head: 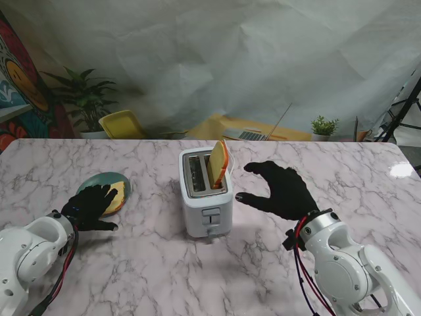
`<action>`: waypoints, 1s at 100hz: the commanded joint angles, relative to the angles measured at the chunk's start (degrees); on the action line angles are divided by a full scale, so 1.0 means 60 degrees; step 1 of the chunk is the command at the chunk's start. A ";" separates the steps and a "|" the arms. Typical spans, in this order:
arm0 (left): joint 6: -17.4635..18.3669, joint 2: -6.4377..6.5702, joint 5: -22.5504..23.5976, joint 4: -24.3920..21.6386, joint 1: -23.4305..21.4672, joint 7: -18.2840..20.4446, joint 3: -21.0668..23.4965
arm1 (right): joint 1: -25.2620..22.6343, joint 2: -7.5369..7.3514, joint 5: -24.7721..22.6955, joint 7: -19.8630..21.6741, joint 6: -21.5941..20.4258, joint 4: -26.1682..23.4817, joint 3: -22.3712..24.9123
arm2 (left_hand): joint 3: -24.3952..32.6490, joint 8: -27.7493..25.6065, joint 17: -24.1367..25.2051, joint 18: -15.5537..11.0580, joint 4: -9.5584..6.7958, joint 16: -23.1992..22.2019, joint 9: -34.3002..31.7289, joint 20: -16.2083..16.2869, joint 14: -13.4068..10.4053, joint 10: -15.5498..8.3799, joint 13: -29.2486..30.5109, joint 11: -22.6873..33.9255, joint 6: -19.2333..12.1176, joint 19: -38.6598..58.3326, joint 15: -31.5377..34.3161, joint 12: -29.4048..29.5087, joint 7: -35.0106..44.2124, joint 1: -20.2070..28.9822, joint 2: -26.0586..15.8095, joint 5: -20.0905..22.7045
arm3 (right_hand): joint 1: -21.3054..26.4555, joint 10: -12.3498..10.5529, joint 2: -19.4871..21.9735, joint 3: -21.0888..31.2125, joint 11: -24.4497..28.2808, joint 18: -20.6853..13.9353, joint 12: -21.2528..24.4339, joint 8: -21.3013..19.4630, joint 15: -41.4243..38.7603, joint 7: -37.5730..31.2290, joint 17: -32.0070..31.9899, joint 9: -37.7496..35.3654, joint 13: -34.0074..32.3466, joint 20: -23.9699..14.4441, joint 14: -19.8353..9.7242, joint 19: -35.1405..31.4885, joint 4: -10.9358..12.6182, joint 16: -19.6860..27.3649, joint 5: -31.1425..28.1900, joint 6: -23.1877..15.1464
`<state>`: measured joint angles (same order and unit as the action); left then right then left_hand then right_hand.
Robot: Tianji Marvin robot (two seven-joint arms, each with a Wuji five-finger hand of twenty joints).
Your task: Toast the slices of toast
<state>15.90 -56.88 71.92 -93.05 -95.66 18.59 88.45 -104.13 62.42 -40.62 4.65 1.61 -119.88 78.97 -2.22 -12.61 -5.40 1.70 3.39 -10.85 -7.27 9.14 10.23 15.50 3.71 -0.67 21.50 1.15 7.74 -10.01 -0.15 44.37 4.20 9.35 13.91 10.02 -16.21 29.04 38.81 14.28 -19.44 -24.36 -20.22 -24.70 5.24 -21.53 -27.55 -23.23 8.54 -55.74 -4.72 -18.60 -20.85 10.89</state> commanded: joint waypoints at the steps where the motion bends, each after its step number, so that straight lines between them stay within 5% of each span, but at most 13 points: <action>1: -0.0116 0.0016 0.0228 0.0229 -0.0033 0.0062 0.0015 | 0.0021 -0.0011 0.0026 0.0054 0.0074 0.0095 -0.0052 | 0.0201 -0.0366 -0.0228 0.0000 -0.0285 -0.0121 0.0169 -0.0062 0.0376 0.0286 0.0140 0.0078 0.0468 0.0210 0.0331 -0.0198 0.0060 0.0419 0.0198 -0.0226 | 0.0247 -0.0162 0.0271 -0.0219 -0.0198 -0.0252 0.0057 -0.0080 0.0338 0.0204 -0.0146 -0.0136 0.0079 0.0062 -0.0270 0.0180 0.0212 0.0076 -0.0300 -0.0255; 23: -0.0129 0.0074 0.0278 0.0989 0.0433 -0.0180 -0.0165 | 0.0015 -0.0005 0.0038 0.0030 0.0154 0.0151 -0.0084 | 0.0249 -0.0905 -0.0395 -0.0074 -0.0364 -0.0344 -0.0278 0.0042 0.0295 0.0152 0.0256 0.0156 0.0314 0.0806 0.0989 -0.0429 0.0145 0.1129 0.0443 0.0062 | 0.0284 -0.0190 0.0321 -0.0322 -0.0171 -0.0187 0.0038 -0.0141 0.0333 0.0199 -0.0102 -0.0232 0.0022 0.0055 -0.0274 0.0181 0.0217 0.0066 -0.0349 -0.0286; 43: -0.0090 0.0130 0.0337 0.1697 0.0968 -0.0609 -0.0691 | 0.0055 0.0002 0.0135 0.0003 0.0084 0.0241 -0.0046 | 0.0277 -0.1141 0.0292 -0.0265 -0.0371 -0.0483 -0.0617 0.0540 0.0183 -0.0042 0.0403 0.0226 0.0074 0.2885 0.1409 -0.0557 0.0183 0.1300 0.0468 0.0331 | 0.0332 -0.0205 0.0347 -0.0374 -0.0168 -0.0187 0.0029 -0.0186 0.0330 0.0172 -0.0100 -0.0256 -0.0010 0.0047 -0.0278 0.0186 0.0223 0.0058 -0.0377 -0.0303; 63: 0.0090 0.0192 0.0511 0.2234 0.1404 -0.1106 -0.1134 | 0.0035 0.0008 0.0177 -0.0016 0.0050 0.0254 -0.0011 | 0.0288 -0.1233 0.0441 -0.0688 -0.0346 -0.0621 -0.1045 0.0927 -0.0225 -0.0660 0.0858 0.0618 -0.0580 0.4026 0.1617 -0.0756 0.0527 0.1674 0.0555 0.0941 | 0.0359 -0.0222 0.0405 -0.0434 -0.0153 -0.0155 0.0017 -0.0232 0.0311 0.0112 -0.0043 -0.0320 -0.0080 0.0024 -0.0274 0.0162 0.0224 0.0046 -0.0407 -0.0334; 75: 0.0172 0.0233 0.0644 0.2494 0.1593 -0.1288 -0.1316 | 0.0006 0.0023 0.0195 -0.0092 0.0060 0.0254 -0.0004 | 0.0276 -0.1287 0.0437 -0.1049 -0.0311 -0.0594 -0.1034 0.1133 -0.0655 -0.1321 0.1221 0.1737 -0.1235 0.4638 0.1631 -0.0804 0.0902 0.1913 0.0597 0.1244 | 0.0399 -0.0224 0.0461 -0.0462 -0.0155 -0.0146 0.0014 -0.0247 0.0310 0.0086 -0.0017 -0.0325 -0.0104 0.0011 -0.0272 0.0152 0.0227 0.0045 -0.0399 -0.0339; 100: 0.0060 0.0278 0.0669 0.3143 0.2001 -0.1863 -0.1756 | -0.0036 0.0039 0.0241 -0.0171 0.0042 0.0249 0.0029 | 0.0765 -0.1406 -0.0153 -0.1161 -0.0391 -0.0775 -0.1786 0.1535 -0.0822 -0.1674 0.2191 0.2760 -0.1750 0.5641 0.2008 -0.0654 0.2269 0.2819 0.0914 0.1678 | 0.0495 -0.0234 0.0578 -0.0580 -0.0139 -0.0129 0.0001 -0.0266 0.0304 0.0024 0.0021 -0.0367 -0.0144 -0.0009 -0.0287 0.0147 0.0229 0.0042 -0.0389 -0.0367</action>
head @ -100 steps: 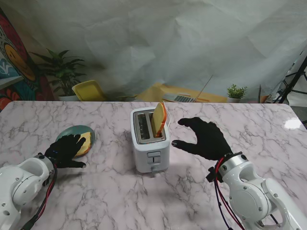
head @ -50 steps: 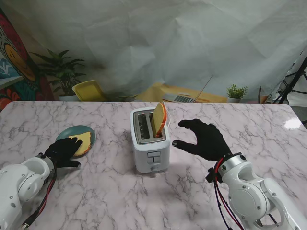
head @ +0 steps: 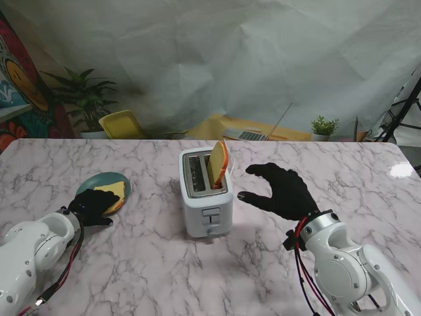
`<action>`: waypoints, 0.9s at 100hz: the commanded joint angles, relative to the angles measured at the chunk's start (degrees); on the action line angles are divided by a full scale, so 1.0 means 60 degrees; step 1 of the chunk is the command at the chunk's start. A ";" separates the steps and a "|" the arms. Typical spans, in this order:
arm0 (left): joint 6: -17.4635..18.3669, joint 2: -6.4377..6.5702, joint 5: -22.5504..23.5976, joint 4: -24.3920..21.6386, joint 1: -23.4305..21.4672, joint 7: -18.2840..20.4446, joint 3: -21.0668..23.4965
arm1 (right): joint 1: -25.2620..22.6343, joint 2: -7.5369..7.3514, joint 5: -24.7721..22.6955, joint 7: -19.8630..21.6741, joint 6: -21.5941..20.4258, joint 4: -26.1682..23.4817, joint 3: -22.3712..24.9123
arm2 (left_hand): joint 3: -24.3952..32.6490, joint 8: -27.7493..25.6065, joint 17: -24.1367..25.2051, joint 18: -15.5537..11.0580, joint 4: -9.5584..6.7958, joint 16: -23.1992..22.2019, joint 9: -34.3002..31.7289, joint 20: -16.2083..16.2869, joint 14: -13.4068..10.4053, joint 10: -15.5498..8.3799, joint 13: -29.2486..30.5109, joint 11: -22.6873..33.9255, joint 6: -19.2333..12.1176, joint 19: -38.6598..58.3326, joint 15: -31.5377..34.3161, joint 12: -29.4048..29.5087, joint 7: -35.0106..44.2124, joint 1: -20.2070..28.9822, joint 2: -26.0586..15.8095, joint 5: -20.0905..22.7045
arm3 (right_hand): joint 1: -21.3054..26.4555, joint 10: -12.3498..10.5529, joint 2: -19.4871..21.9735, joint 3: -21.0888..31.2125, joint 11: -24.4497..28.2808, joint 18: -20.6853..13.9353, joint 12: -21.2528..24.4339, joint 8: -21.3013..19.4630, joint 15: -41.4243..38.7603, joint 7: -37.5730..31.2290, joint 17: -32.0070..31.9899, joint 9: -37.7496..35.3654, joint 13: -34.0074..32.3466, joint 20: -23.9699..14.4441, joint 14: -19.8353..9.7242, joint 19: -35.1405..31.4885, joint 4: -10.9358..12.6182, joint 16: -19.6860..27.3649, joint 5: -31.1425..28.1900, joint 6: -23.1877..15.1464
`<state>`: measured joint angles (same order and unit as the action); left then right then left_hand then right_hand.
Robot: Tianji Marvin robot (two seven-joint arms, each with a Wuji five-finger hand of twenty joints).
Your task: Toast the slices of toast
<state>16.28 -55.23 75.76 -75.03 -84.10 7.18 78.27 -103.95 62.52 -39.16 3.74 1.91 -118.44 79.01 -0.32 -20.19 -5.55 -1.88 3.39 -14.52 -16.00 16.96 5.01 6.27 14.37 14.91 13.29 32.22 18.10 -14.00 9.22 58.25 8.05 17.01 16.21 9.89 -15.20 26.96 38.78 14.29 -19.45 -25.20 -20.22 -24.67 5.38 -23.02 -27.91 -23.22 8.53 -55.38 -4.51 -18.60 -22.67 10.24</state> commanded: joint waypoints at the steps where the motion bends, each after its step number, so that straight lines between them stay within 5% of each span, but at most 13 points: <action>1: -0.0001 0.0005 0.0028 0.0160 0.0087 0.0017 -0.0070 | -0.0068 0.0024 -0.0001 -0.0021 -0.0009 0.0010 0.0024 | 0.0493 -0.0146 -0.0163 -0.0568 -0.0397 -0.0171 -0.0380 0.0244 0.0038 -0.0141 0.0457 0.0183 -0.0397 0.0495 0.0297 0.0004 0.0779 0.0556 0.0291 0.0423 | 0.0119 -0.0219 0.0413 -0.0236 -0.0134 -0.0128 0.0003 -0.0127 0.0301 0.0018 -0.0003 -0.0121 -0.0093 -0.0012 -0.0288 0.0087 0.0195 0.0040 -0.0086 -0.0257; 19: 0.0140 0.0005 -0.0056 0.0334 0.0170 -0.0337 -0.0141 | -0.0104 0.0034 0.0000 -0.0070 -0.0021 -0.0008 0.0069 | 0.2169 0.0301 -0.0658 -0.0546 -0.0296 -0.0313 -0.1103 0.0372 -0.0022 -0.0270 0.1115 0.0444 -0.0665 0.0931 0.0490 -0.0179 0.2567 0.0585 0.0737 0.0558 | 0.0173 -0.0252 0.0487 -0.0325 -0.0119 -0.0139 -0.0006 -0.0129 0.0288 -0.0020 0.0015 -0.0153 -0.0125 -0.0023 -0.0280 0.0080 0.0197 0.0035 -0.0094 -0.0272; 40: 0.0184 -0.0012 -0.0223 0.0522 0.0257 -0.0662 -0.0237 | -0.0127 0.0040 -0.0022 -0.0104 0.0034 -0.0023 0.0063 | 0.2755 0.0011 -0.1210 -0.0542 -0.0266 -0.0380 -0.2046 0.0482 -0.0135 -0.0531 0.1925 0.0669 -0.1094 0.1248 0.0695 -0.0274 0.3533 0.1073 0.0654 0.1124 | 0.0271 -0.0232 0.0592 -0.0430 -0.0125 -0.0135 -0.0007 -0.0119 0.0290 -0.0042 0.0011 -0.0153 -0.0121 -0.0030 -0.0288 0.0081 0.0198 0.0037 -0.0080 -0.0278; 52: 0.0225 -0.0019 -0.0369 0.0772 0.0383 -0.0912 -0.0349 | -0.0131 0.0048 -0.0016 -0.0146 0.0037 -0.0021 0.0056 | 0.2032 -0.0044 -0.1606 -0.0470 -0.0203 -0.0403 -0.2621 0.0469 -0.0129 -0.0649 0.2416 0.0711 -0.1372 0.1348 0.0729 -0.0335 0.4074 0.2584 0.0180 0.1509 | 0.0309 -0.0234 0.0649 -0.0505 -0.0127 -0.0140 -0.0008 -0.0110 0.0286 -0.0047 0.0020 -0.0144 -0.0128 -0.0036 -0.0299 0.0075 0.0200 0.0037 -0.0069 -0.0276; 90: 0.0274 -0.0054 -0.0674 0.1018 0.0544 -0.1148 -0.0476 | -0.0191 0.0051 -0.0013 -0.0156 0.0012 -0.0052 0.0119 | 0.3252 -0.0354 -0.2363 -0.0304 0.0069 -0.0468 -0.3664 0.0495 -0.0078 -0.0803 0.3312 0.0928 -0.1782 0.1595 0.0955 -0.0418 0.4796 0.2620 -0.0299 0.2295 | 0.0416 -0.0224 0.0770 -0.0676 -0.0133 -0.0133 -0.0008 -0.0087 0.0287 -0.0067 0.0029 -0.0154 -0.0138 -0.0042 -0.0297 0.0071 0.0223 0.0042 -0.0063 -0.0287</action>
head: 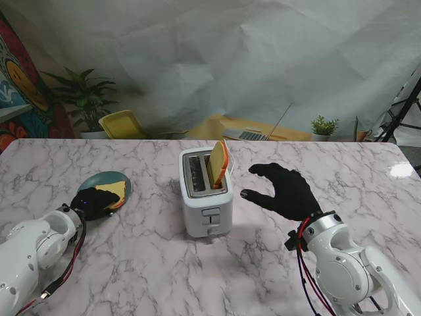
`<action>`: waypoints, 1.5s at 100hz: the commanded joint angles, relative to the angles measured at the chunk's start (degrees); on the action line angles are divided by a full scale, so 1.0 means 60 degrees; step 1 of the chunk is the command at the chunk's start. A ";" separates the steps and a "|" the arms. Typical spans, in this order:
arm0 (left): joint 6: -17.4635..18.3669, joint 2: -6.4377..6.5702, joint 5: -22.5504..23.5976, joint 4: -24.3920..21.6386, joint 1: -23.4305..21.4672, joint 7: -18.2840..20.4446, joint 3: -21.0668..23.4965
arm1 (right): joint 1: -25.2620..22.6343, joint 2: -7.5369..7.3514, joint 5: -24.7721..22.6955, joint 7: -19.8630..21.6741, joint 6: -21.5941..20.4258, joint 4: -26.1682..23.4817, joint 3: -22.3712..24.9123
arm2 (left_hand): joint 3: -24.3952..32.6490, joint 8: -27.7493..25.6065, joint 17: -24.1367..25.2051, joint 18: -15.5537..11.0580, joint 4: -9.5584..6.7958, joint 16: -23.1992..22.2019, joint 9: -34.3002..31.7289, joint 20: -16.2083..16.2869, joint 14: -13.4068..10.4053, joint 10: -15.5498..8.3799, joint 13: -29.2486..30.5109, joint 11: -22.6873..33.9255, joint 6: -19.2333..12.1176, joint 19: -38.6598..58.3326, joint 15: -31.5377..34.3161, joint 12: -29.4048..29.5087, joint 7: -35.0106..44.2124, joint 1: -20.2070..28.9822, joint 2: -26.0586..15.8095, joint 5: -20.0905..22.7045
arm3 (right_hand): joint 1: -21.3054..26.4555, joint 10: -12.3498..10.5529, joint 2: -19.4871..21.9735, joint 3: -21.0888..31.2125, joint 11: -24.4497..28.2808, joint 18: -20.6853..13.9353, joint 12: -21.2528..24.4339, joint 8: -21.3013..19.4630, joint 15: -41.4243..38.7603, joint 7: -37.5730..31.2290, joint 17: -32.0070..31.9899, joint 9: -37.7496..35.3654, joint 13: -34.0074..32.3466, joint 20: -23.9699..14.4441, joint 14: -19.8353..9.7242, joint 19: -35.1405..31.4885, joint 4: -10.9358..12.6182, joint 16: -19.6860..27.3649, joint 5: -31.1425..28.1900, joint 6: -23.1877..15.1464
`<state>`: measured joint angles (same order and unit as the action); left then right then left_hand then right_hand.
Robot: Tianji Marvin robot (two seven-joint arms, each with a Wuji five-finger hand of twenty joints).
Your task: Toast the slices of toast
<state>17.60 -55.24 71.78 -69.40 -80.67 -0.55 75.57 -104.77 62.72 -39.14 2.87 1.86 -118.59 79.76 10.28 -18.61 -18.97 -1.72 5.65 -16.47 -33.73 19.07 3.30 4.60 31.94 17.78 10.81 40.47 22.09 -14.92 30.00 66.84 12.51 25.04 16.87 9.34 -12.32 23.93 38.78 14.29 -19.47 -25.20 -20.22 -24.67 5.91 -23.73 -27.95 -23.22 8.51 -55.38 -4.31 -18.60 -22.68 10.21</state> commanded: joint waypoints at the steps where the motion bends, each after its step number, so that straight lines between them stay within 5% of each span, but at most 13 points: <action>1: 0.0057 -0.0055 -0.0016 0.0067 -0.0035 0.0139 -0.0017 | -0.0052 0.0016 -0.0022 -0.0014 0.0020 -0.0026 -0.0007 | 0.1482 -0.0621 -0.0142 -0.0327 -0.0306 -0.0146 -0.0732 0.0146 0.0206 -0.0522 0.0400 0.0455 -0.1377 0.0229 0.0296 -0.0269 0.1344 0.1188 -0.1038 0.0965 | 0.0297 -0.0145 0.0292 -0.0182 -0.0127 -0.0134 -0.0008 -0.0084 0.0287 -0.0065 -0.0060 -0.0051 -0.0133 -0.0043 -0.0295 0.0070 0.0188 0.0042 -0.0055 -0.0270; 46: 0.0108 -0.0200 -0.0091 -0.0824 -0.0519 -0.0036 0.0727 | 0.0052 0.0031 0.0034 -0.0078 0.0123 0.0051 -0.0145 | 0.1175 -0.0980 -0.1209 0.0010 -0.0412 -0.1596 -0.3150 0.0549 0.0372 -0.0648 0.2385 0.0754 -0.2131 0.1962 0.1050 -0.1662 0.3358 0.1188 -0.0349 0.2070 | 0.0393 -0.0094 0.0427 -0.0336 -0.0135 -0.0147 -0.0006 -0.0051 0.0291 -0.0026 -0.0072 -0.0007 -0.0110 -0.0040 -0.0306 0.0077 0.0204 0.0049 -0.0042 -0.0253; 74: 0.0188 -0.0336 -0.0528 -0.1346 -0.0727 -0.0118 0.1248 | 0.0150 0.0011 0.0128 0.0053 -0.0043 0.0058 -0.0047 | 0.1797 -0.1243 -0.1343 0.0715 -0.0289 -0.3136 -0.3367 0.1034 0.0855 -0.0047 0.2793 0.1178 -0.1604 0.2922 0.1542 -0.2817 0.3895 0.1184 -0.0141 0.1947 | 0.0296 -0.0079 0.0456 -0.0450 -0.0136 -0.0132 -0.0005 -0.0045 0.0311 -0.0015 -0.0093 -0.0008 -0.0110 -0.0030 -0.0320 0.0097 0.0205 0.0061 -0.0073 -0.0308; 99: -0.1149 -0.0548 -0.0953 -0.2458 -0.0887 0.0321 0.1569 | 0.0890 -0.0325 0.0601 0.1958 -0.1425 0.0032 0.0666 | 0.2075 -0.1368 -0.1932 0.1377 -0.0177 -0.3786 -0.3352 0.1642 0.1344 0.0809 0.3127 0.1293 -0.0743 0.3556 0.2034 -0.2790 0.3301 0.1187 -0.0095 0.1885 | -0.0187 -0.0412 0.0342 -0.0196 -0.0700 -0.0535 0.0228 0.0078 0.0835 0.0328 -0.0543 0.0356 0.0411 0.0255 -0.0628 0.0766 0.0181 0.0276 0.0249 -0.0637; 122: -0.2380 -0.0730 -0.1749 -0.3254 -0.0723 0.0826 0.1482 | 0.2044 -0.0790 0.1041 0.4081 -0.2921 0.0226 0.1107 | 0.2148 -0.1469 -0.2188 0.1583 -0.0150 -0.3809 -0.3477 0.1840 0.1514 0.1014 0.3270 0.1344 -0.0474 0.3597 0.2110 -0.2615 0.2983 0.1188 0.0052 0.2041 | -0.0512 -0.1050 0.0465 -0.0199 -0.1410 -0.1258 0.0525 0.0296 0.1499 0.0729 -0.0942 0.0863 0.1086 0.0723 -0.1195 0.1895 0.0077 0.0712 0.0721 -0.1108; 150: -0.3223 -0.0888 -0.2270 -0.3990 -0.0511 0.0793 0.1197 | 0.2753 -0.1044 0.0751 0.4812 -0.4306 0.0377 0.1055 | 0.1980 -0.1456 -0.2610 0.1574 -0.0177 -0.3566 -0.3714 0.1895 0.1488 0.1057 0.3632 0.1187 -0.0406 0.3566 0.1989 -0.2295 0.2587 0.1188 0.0135 0.2272 | -0.0539 -0.1270 0.0432 -0.0241 -0.1487 -0.1545 0.0555 0.0340 0.1545 0.0638 -0.0890 0.0902 0.1203 0.0885 -0.1550 0.2176 0.0051 0.0884 0.0843 -0.1333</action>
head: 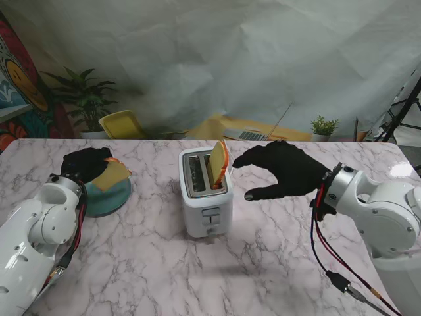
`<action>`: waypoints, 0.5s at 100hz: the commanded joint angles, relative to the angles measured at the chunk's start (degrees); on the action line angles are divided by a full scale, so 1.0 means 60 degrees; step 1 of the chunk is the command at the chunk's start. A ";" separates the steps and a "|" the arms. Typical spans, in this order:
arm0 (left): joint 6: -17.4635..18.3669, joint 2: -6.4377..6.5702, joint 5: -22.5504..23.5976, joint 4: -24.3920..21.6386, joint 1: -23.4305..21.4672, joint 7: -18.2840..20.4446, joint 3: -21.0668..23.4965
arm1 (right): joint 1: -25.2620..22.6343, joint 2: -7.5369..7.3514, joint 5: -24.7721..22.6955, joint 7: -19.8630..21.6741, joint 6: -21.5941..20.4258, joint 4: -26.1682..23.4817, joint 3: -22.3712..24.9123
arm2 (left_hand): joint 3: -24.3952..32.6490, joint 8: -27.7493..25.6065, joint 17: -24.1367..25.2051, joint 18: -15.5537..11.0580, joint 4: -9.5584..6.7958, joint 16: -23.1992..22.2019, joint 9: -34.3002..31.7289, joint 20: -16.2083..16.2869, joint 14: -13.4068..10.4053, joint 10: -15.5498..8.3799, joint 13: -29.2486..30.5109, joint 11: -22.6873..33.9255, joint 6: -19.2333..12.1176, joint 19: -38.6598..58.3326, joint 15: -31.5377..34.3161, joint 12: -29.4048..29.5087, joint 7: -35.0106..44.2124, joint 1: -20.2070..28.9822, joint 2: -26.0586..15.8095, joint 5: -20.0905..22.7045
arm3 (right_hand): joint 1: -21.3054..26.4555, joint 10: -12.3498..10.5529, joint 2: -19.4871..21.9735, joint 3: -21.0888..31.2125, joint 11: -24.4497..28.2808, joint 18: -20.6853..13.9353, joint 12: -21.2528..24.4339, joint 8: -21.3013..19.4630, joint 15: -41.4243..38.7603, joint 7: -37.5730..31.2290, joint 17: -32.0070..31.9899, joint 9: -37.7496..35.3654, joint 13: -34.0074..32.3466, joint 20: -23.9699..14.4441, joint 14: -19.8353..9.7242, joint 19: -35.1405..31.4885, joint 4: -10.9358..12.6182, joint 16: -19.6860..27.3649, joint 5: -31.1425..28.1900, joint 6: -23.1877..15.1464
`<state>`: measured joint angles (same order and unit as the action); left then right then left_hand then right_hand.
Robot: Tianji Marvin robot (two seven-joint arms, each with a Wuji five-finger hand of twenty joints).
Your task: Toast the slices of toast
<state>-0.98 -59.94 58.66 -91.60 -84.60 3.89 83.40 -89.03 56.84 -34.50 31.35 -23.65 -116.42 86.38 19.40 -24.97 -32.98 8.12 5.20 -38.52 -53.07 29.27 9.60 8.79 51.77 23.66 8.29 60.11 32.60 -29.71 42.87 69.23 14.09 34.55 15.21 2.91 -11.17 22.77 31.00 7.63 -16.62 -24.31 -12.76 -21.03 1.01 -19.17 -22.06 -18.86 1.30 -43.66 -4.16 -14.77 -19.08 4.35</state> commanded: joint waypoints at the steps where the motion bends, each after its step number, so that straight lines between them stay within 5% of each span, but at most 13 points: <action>1: -0.0157 -0.0110 -0.0100 -0.0318 0.0152 0.0048 -0.0122 | 0.0151 -0.0070 -0.0025 0.0084 -0.0088 0.0022 -0.0056 | 0.0448 -0.0391 -0.0292 -0.0062 -0.0103 0.0123 -0.0498 0.0190 0.0432 0.0358 0.0343 0.0203 0.0005 0.0287 0.0230 0.0187 0.0429 0.0789 -0.0129 0.0697 | -0.0265 -0.0202 0.0229 -0.0047 -0.0196 -0.0454 0.0082 0.0192 0.0304 0.0025 -0.0078 0.0153 0.0236 0.0166 -0.0366 0.0229 0.0026 0.0255 0.0254 -0.0365; 16: -0.0340 -0.0195 -0.0406 -0.0610 0.0310 -0.0145 -0.0323 | 0.0452 -0.0183 0.0142 0.0452 -0.0487 0.0092 -0.0126 | 0.0062 -0.0289 -0.0446 -0.0309 -0.0185 0.0350 -0.0666 0.0072 0.0257 0.0089 0.0504 0.0069 -0.0361 0.0148 0.0047 0.0396 0.0293 0.0789 -0.0077 0.0843 | -0.0318 -0.0284 0.0113 -0.0040 -0.0222 -0.0663 0.0087 0.0221 0.0303 -0.0093 -0.0159 0.0232 0.0364 0.0275 -0.0479 0.0295 -0.0006 0.0378 0.0351 -0.0430; 38: 0.0425 -0.0244 -0.0714 -0.0796 0.0609 -0.0451 -0.0375 | 0.0614 -0.0230 0.0190 0.0573 -0.0701 0.0066 -0.0133 | -0.0033 -0.0090 -0.0220 -0.0683 -0.0320 0.0417 -0.0929 0.0073 -0.0016 -0.0660 0.0357 -0.0174 -0.1334 -0.0104 -0.0081 0.0074 0.1044 0.0783 0.0149 0.1109 | -0.0330 -0.0308 0.0077 -0.0001 -0.0195 -0.0648 0.0075 0.0278 0.0201 -0.0260 -0.0082 0.0174 0.0329 0.0370 -0.0520 0.0192 -0.0038 0.0490 0.0367 -0.0446; 50: 0.1230 -0.0248 -0.0963 -0.0801 0.0795 -0.0539 -0.0339 | 0.0713 -0.0248 0.0261 0.0656 -0.0709 0.0026 -0.0152 | 0.1484 0.0226 -0.0166 -0.0689 -0.0109 0.0433 -0.1205 0.0089 -0.0142 -0.1037 0.0385 -0.0395 -0.1810 -0.0364 -0.0320 -0.0144 0.1713 0.0038 0.0681 0.1384 | -0.0306 -0.0318 -0.0016 0.0022 -0.0185 -0.0647 0.0070 0.0319 0.0147 -0.0346 -0.0053 0.0149 0.0293 0.0421 -0.0522 0.0107 -0.0051 0.0540 0.0376 -0.0467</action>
<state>5.16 -61.22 53.93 -95.29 -81.01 0.28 81.31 -85.26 55.60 -33.08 34.91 -27.92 -115.83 85.58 20.97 -22.44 -34.23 7.43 5.22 -36.51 -56.68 29.27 8.59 6.02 53.26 20.71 4.50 59.30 31.93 -28.90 42.88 67.36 17.22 37.49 15.14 2.05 -11.21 22.74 30.99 5.62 -16.62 -23.60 -12.76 -22.01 1.01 -19.17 -22.06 -17.39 -0.18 -43.29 -4.16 -12.47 -19.06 2.98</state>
